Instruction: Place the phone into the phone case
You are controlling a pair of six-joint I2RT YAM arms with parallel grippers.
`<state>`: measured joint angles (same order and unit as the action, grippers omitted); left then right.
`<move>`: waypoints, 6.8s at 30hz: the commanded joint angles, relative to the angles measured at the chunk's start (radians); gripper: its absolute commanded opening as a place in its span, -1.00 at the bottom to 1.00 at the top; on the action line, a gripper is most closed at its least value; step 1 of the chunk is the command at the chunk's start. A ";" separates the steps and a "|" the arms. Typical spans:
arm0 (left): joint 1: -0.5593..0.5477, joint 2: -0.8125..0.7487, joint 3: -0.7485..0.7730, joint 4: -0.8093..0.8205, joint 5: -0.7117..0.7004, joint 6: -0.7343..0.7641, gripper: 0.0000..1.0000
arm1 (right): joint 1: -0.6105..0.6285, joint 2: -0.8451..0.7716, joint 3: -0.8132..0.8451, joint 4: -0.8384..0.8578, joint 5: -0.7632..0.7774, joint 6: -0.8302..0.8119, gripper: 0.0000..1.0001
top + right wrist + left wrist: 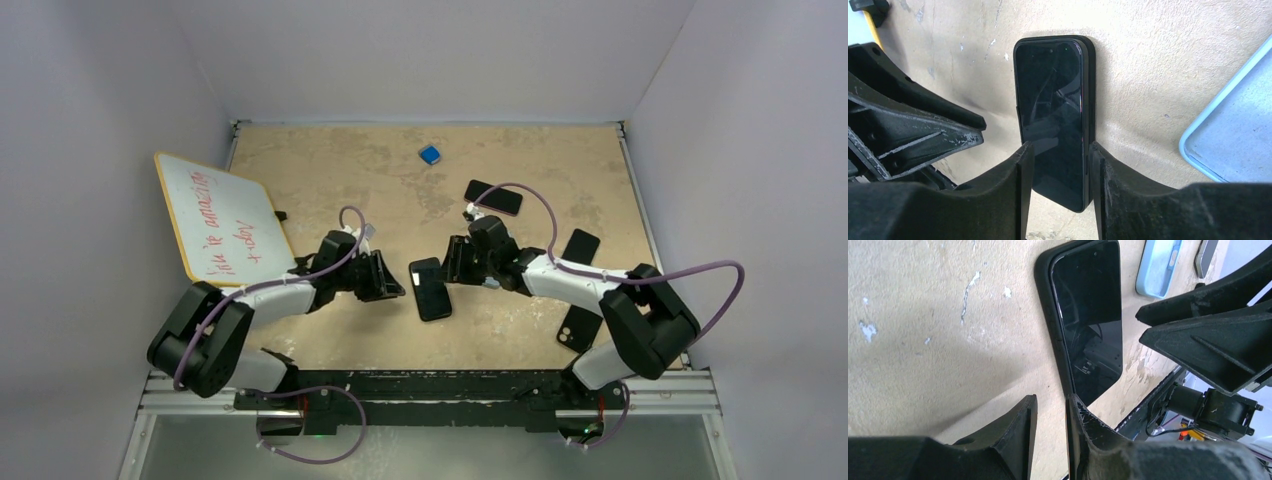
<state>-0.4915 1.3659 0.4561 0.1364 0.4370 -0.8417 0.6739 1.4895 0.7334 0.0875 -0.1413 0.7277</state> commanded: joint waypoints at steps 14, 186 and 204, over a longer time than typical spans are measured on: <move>-0.030 0.201 0.085 0.209 0.061 -0.016 -0.40 | -0.004 0.065 -0.034 0.104 -0.111 -0.077 -0.61; 0.085 -0.128 -0.027 0.875 0.383 -0.358 -1.00 | -0.048 -0.313 -0.180 0.517 -0.637 0.369 -0.41; 0.070 -0.216 0.158 0.299 0.504 0.034 -1.00 | -0.050 -0.463 -0.103 0.201 -0.416 0.158 -0.26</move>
<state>-0.4347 1.1660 0.5858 0.4465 0.8593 -0.9119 0.6350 1.1103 0.5720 0.3573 -0.6456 0.9825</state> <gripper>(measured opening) 0.157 0.283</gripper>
